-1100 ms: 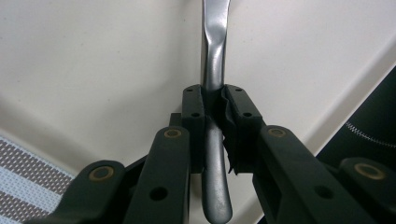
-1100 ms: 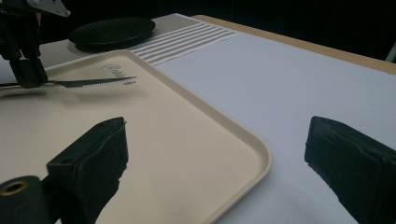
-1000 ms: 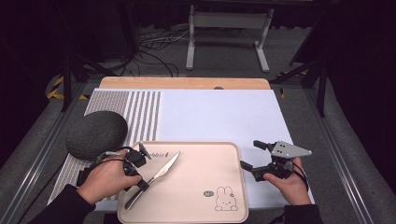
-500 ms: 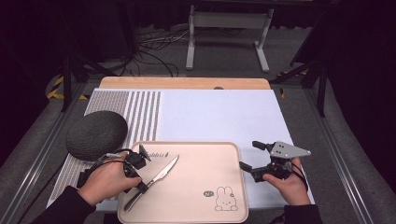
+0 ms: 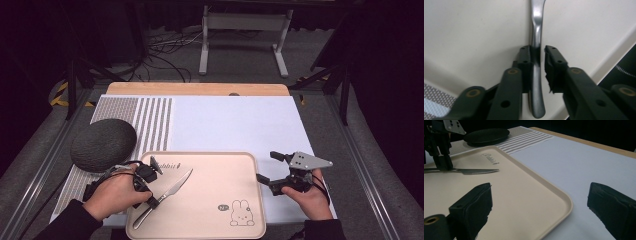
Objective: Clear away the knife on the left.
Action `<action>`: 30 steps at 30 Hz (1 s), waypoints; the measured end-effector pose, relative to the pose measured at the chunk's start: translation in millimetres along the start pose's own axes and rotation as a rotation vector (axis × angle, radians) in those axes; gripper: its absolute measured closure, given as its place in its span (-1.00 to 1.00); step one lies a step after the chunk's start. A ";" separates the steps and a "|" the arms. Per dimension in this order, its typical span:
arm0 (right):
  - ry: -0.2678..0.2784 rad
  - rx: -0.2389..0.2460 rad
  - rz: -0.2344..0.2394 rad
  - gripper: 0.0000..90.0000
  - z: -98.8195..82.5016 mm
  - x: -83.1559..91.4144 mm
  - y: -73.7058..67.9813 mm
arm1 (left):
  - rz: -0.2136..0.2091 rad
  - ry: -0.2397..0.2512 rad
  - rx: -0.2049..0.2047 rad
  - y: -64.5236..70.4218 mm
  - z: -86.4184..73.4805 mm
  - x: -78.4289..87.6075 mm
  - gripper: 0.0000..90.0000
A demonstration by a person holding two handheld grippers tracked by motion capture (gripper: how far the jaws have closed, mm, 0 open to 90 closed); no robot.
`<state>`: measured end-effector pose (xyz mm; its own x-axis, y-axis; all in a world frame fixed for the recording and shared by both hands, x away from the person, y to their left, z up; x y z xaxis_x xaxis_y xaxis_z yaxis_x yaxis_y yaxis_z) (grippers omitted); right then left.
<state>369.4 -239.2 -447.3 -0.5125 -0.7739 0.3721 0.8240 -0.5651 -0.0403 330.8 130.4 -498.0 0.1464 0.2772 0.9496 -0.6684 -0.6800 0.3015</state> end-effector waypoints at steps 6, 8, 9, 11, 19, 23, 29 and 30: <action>-0.004 -0.003 0.000 -0.85 -0.5 -0.2 0.1 | 0.053 0.133 -0.123 1.1 6.9 3.5 -0.15; -0.003 -0.003 0.001 -0.85 -0.4 -0.4 -0.3 | 0.056 0.204 -0.171 5.1 12.6 7.9 -0.28; -0.003 -0.002 0.003 -0.85 -0.4 -0.5 -0.5 | 0.059 0.215 -0.182 6.8 14.0 9.3 -0.33; -0.005 -0.001 0.002 -0.85 -0.7 -0.5 -0.3 | 0.062 0.235 -0.202 8.1 16.0 10.4 -0.40; -0.009 -0.002 0.001 -0.85 -1.7 -1.0 0.0 | 0.066 0.316 -0.394 18.8 25.1 12.4 -0.27; -0.004 -0.003 0.005 -0.85 -1.2 -0.8 -0.7 | 0.088 0.300 -0.483 19.0 26.0 11.3 0.17; -0.003 -0.005 0.003 -0.85 -1.4 -0.7 0.1 | 0.136 0.289 -0.598 16.1 27.6 6.9 1.00; -0.002 -0.006 0.005 -0.85 -1.5 -1.0 -0.1 | 0.128 0.289 -0.609 16.5 28.0 5.5 1.00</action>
Point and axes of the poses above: each handheld gripper's, and its own axes: x roughly backward along the jaws, z roughly out of its top, y roughly to its right, the point moved 7 cm from there along -x, roughly forward along the jaws, and after that the axes turned 4 degrees about z, right-handed, at the moved point
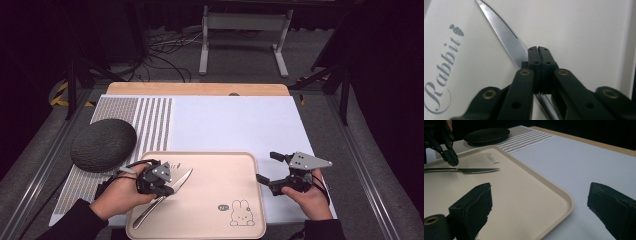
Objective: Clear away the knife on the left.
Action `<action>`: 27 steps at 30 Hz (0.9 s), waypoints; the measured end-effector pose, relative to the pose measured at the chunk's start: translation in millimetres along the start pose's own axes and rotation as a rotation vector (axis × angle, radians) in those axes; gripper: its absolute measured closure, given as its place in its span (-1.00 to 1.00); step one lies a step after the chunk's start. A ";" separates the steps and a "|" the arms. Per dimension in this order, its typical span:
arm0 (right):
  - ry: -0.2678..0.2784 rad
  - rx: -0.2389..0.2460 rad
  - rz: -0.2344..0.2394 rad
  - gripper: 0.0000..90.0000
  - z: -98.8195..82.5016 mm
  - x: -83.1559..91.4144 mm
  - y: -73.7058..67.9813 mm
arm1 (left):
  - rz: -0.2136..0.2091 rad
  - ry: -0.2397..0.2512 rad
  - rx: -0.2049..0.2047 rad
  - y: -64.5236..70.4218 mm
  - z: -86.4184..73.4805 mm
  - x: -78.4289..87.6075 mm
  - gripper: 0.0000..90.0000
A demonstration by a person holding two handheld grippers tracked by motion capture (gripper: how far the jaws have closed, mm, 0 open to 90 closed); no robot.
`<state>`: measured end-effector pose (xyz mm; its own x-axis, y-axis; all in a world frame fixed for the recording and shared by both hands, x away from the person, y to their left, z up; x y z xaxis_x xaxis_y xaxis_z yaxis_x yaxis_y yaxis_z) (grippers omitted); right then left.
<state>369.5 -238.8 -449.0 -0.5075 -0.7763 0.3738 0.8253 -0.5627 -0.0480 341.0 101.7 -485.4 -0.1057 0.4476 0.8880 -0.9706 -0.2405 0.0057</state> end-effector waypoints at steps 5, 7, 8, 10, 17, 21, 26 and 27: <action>-0.005 0.002 -0.001 -0.85 -0.3 0.0 -0.4 | -0.025 -0.033 -0.043 2.6 -1.9 -9.0 1.00; -0.005 0.002 -0.001 -0.85 -0.3 0.2 -0.4 | -0.026 -0.045 -0.055 2.1 -2.7 -12.2 1.00; -0.005 0.002 -0.001 -0.85 -0.3 0.2 -0.4 | -0.028 -0.048 -0.058 2.0 -2.9 -13.4 1.00; -0.002 0.001 0.000 -0.85 -0.1 0.2 -0.5 | -0.030 -0.048 -0.055 1.9 -2.9 -15.8 1.00; -0.004 0.004 -0.003 -0.85 -0.2 1.0 -0.5 | -0.030 -0.054 -0.041 0.6 -6.3 -18.8 1.00; -0.004 0.004 -0.001 -0.85 -0.1 0.5 -0.7 | -0.018 -0.054 -0.016 -2.4 -9.1 -17.2 1.00; -0.009 0.004 -0.004 -0.85 -0.7 0.5 -0.3 | -0.012 -0.048 -0.003 -6.1 -13.5 -15.2 1.00; -0.009 0.004 -0.004 -0.85 -0.8 0.5 -0.2 | -0.008 -0.043 0.006 -6.5 -14.8 -14.9 1.00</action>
Point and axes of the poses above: each handheld gripper's, and its own axes: x roughly backward along the jaws, z roughly out of its top, y roughly to its right, the point moved 7 cm from there along -x, roughly forward along the jaws, and after that the axes turned 4 degrees about z, right-handed, at the moved point
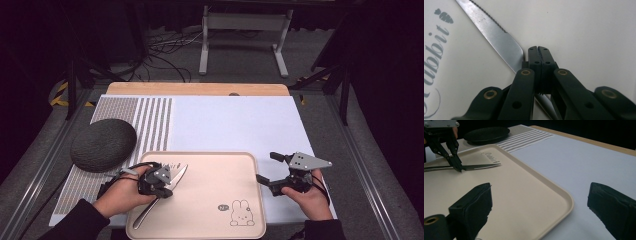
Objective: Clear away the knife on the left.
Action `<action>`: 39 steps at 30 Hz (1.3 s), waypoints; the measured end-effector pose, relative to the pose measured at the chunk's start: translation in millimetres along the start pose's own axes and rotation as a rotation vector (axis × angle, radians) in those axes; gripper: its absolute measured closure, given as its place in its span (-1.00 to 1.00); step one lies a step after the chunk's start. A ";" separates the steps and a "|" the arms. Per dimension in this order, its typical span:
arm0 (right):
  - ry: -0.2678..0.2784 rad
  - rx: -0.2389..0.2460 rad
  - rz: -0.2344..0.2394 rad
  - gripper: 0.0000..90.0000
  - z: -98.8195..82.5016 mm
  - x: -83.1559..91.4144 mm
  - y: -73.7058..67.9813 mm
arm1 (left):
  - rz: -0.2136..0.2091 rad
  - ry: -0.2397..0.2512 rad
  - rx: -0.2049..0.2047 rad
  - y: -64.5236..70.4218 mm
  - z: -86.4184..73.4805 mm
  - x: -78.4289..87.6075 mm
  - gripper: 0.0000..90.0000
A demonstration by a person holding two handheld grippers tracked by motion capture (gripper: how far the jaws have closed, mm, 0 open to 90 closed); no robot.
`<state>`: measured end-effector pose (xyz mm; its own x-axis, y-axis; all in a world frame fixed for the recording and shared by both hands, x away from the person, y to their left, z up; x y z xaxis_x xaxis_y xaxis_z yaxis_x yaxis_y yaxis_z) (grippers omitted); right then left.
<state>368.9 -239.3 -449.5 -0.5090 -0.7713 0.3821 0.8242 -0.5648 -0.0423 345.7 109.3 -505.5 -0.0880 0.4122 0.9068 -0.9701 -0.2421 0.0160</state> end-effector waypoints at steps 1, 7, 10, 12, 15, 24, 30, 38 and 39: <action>0.000 0.000 0.000 -0.85 0.0 -0.1 -0.1 | -0.004 0.004 -0.001 -0.5 -0.9 0.2 1.00; -0.002 -0.002 0.001 -0.85 -0.3 -0.5 -0.5 | 0.003 0.011 0.039 -4.6 -6.9 2.8 1.00; -0.004 -0.001 0.001 -0.85 -0.6 -0.7 -0.3 | 0.006 0.010 0.051 -6.0 -9.7 4.0 1.00; -0.004 -0.001 0.000 -0.85 -0.6 -0.8 -0.2 | 0.009 0.010 0.046 -7.3 -10.6 4.6 1.00; -0.006 0.000 0.001 -0.85 -1.0 -1.0 -0.2 | 0.012 0.013 0.067 -8.4 -14.1 6.0 1.00; -0.008 -0.001 0.000 -0.85 -1.3 -1.5 -0.1 | 0.026 0.019 0.096 -13.3 -22.9 9.8 1.00; -0.010 -0.002 0.001 -0.85 -1.7 -2.0 -0.2 | 0.030 0.020 0.112 -15.3 -29.1 12.5 1.00; -0.011 0.000 0.003 -0.85 -1.7 -2.8 -1.2 | 0.039 0.028 0.136 -17.8 -37.3 15.9 1.00; -0.011 0.000 0.002 -0.85 -1.7 -2.8 -1.0 | 0.042 0.025 0.142 -18.0 -38.5 16.5 1.00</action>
Point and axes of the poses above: each handheld gripper's, and its own axes: x roughly backward along the jaws, z roughly out of its top, y roughly to its right, the point moved 7 cm from there along -x, roughly forward along the jaws, and after that the axes turned 4 degrees about z, right-handed, at the moved point
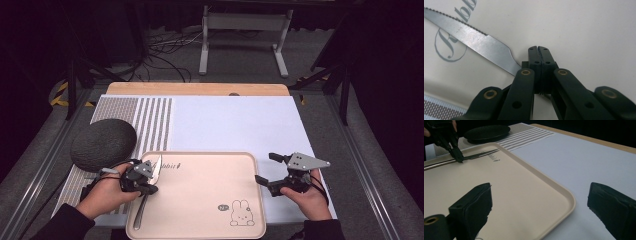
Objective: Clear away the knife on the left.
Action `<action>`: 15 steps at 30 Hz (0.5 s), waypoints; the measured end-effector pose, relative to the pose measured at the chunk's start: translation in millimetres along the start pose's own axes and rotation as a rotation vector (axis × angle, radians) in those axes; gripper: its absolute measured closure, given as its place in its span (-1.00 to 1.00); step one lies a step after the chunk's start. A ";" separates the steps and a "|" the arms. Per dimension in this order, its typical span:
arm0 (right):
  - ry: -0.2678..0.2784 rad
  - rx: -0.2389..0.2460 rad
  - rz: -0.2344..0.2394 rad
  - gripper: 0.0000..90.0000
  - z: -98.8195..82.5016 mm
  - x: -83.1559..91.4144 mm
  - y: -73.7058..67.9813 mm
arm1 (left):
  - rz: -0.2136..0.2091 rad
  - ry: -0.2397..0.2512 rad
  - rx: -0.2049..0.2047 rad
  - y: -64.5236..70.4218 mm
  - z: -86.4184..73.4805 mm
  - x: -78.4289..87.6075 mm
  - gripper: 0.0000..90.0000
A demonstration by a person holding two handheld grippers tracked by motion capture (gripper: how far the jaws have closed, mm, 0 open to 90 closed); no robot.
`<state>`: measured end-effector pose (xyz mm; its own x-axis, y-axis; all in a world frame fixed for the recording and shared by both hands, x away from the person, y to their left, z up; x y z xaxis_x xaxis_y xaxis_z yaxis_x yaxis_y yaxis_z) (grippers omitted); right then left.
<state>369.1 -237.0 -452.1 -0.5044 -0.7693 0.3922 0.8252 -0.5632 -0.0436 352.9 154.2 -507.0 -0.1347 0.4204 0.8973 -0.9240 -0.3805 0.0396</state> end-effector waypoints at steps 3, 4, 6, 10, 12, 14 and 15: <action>0.001 -0.002 0.000 -0.85 0.1 0.1 0.0 | -0.007 0.003 0.004 -0.7 -2.2 1.0 1.00; 0.001 -0.002 0.001 -0.85 0.0 0.1 -0.2 | -0.004 0.009 0.012 -1.0 -3.3 1.2 1.00; 0.002 -0.002 0.001 -0.85 0.0 0.0 -0.4 | -0.006 0.013 0.023 -1.2 -5.2 2.0 1.00; 0.001 -0.003 0.002 -0.85 -0.2 -0.5 -0.5 | -0.002 0.014 0.029 -1.4 -7.5 3.0 1.00; 0.000 -0.004 0.003 -0.85 -0.3 -0.9 -0.9 | 0.003 0.016 0.032 -1.8 -9.0 3.6 1.00; 0.003 -0.004 0.003 -0.85 0.0 -0.7 -0.8 | 0.002 0.011 0.032 -2.3 -10.1 4.4 1.00; 0.003 -0.005 0.003 -0.85 0.0 -0.7 -0.8 | 0.004 0.013 0.034 -2.5 -10.5 4.5 1.00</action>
<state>368.7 -236.0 -452.4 -0.5028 -0.7716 0.3897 0.8253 -0.5625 -0.0488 350.9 165.7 -507.7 -0.1434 0.4289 0.8919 -0.9107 -0.4099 0.0507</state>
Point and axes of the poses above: each handheld gripper's, and its own axes: x roughly backward along the jaws, z roughly out of its top, y roughly to its right, the point moved 7 cm from there along -x, roughly forward along the jaws, and after that the axes turned 4 degrees about z, right-handed, at the moved point
